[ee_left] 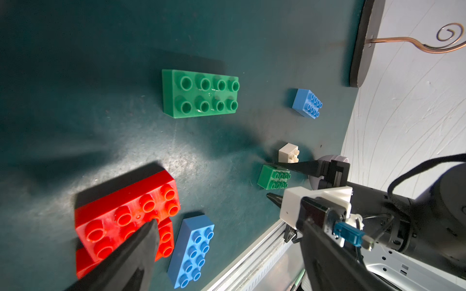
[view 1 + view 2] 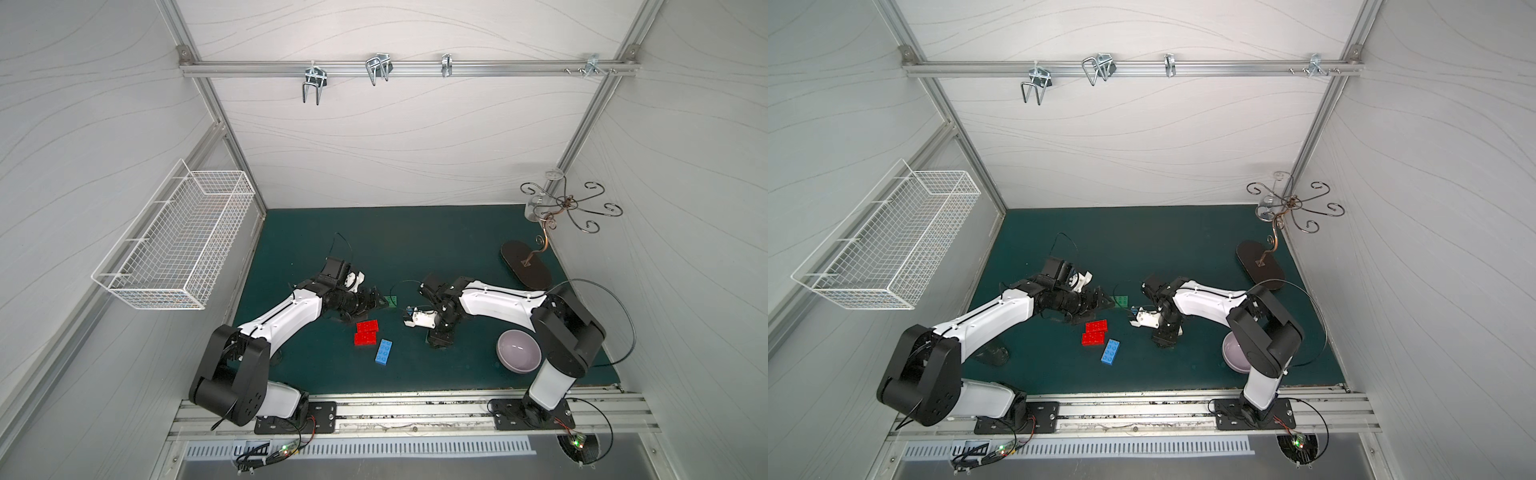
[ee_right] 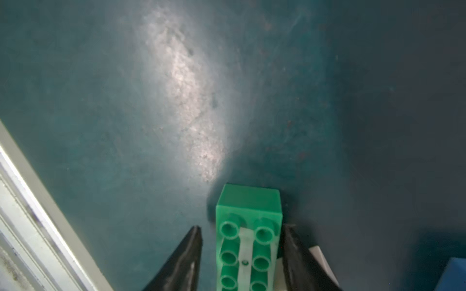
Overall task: Assemble a small pinwheel with lego
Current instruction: Pick up the lego brick from the center of the board, then assemble the lego brick at the center of the board.
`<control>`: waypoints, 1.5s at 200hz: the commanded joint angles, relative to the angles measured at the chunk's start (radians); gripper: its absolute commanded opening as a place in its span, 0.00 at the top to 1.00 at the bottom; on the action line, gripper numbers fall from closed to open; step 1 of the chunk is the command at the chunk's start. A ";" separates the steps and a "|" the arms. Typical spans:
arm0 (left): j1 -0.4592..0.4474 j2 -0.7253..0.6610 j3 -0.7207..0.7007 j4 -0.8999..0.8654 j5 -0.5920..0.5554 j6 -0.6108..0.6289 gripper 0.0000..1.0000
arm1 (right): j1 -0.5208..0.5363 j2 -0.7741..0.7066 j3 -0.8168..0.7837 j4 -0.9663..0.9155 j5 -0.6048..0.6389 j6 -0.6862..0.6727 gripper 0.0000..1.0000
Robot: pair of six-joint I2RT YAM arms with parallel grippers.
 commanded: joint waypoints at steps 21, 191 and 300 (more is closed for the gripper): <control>-0.001 0.006 0.008 0.046 -0.004 0.011 0.06 | 0.018 0.036 0.010 0.004 0.022 0.011 0.66; 0.156 0.118 0.024 0.242 0.006 -0.259 0.07 | -0.078 0.370 0.540 -0.090 0.020 -0.181 0.80; 0.219 0.086 0.001 0.192 0.026 -0.190 0.06 | -0.068 0.448 0.584 -0.089 -0.050 -0.308 0.77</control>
